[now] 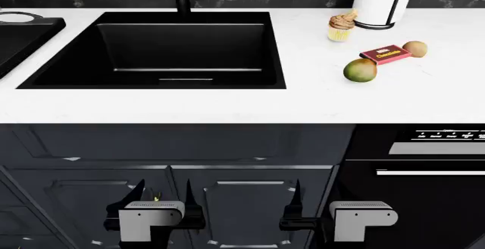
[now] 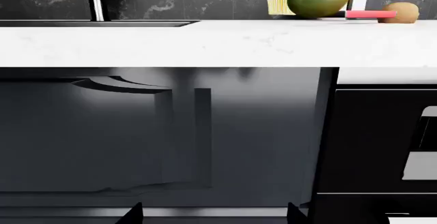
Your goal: Pick up the fruits and vegetables and place them in the sink. Turn on the sink faucet to wash them. Then turn the sink off and put them in the tray.
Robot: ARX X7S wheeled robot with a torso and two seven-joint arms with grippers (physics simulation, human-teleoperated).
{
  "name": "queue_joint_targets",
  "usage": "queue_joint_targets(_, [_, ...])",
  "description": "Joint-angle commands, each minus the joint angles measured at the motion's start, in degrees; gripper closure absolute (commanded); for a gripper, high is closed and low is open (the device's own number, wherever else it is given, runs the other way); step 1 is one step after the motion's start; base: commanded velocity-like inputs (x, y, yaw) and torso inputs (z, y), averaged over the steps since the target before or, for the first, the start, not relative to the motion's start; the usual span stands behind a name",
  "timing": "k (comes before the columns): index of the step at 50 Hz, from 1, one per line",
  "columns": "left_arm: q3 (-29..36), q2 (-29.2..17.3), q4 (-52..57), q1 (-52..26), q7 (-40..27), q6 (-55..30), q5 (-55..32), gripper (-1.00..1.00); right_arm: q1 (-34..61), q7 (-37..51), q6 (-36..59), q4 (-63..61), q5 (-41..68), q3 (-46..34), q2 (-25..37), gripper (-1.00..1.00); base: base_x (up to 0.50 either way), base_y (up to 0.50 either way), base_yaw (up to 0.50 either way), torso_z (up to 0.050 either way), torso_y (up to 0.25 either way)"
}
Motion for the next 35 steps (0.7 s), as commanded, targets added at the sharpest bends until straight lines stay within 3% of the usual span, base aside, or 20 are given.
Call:
queue_joint_targets(1, [0.96, -0.90, -0.03, -0.08, -1.06, -0.28, -1.03, -1.00, 0.15, 1.57, 0.23, 0.15, 0.35, -1.18, 0.88, -1.00, 0.00, 0.00, 0.00, 0.000, 0.000])
queue_joint_targets(13, [2.59, -2.85, 0.92, -0.34, -3.28, -0.95, -3.72, -1.00, 0.06, 4.33, 2.48, -2.25, 2.65, -2.99, 2.73, -1.00, 0.00, 0.00, 0.00, 0.000, 0.000])
queue_joint_targets(18, [3.23, -4.03, 5.58, 0.11, -3.59, -3.75, -4.08, -1.00, -0.80, 5.08, 5.61, -8.62, 2.79, -3.51, 3.84, -1.00, 0.00, 0.00, 0.00, 0.050, 0.000])
queue_joint_targets(27, [3.03, -8.72, 24.48, -4.02, -2.97, -21.14, -6.13, -1.00, 0.55, 5.26, 20.47, -28.40, 3.65, -2.88, 7.58, -1.00, 0.00, 0.00, 0.00, 0.050, 0.000])
queue_joint_targets(35, [-1.02, -12.77, 42.32, -15.54, -1.80, -46.24, -13.87, -1.00, 5.57, 5.13, 33.95, -41.40, 4.45, -1.14, 11.30, -1.00, 0.00, 0.00, 0.00, 0.050, 0.000])
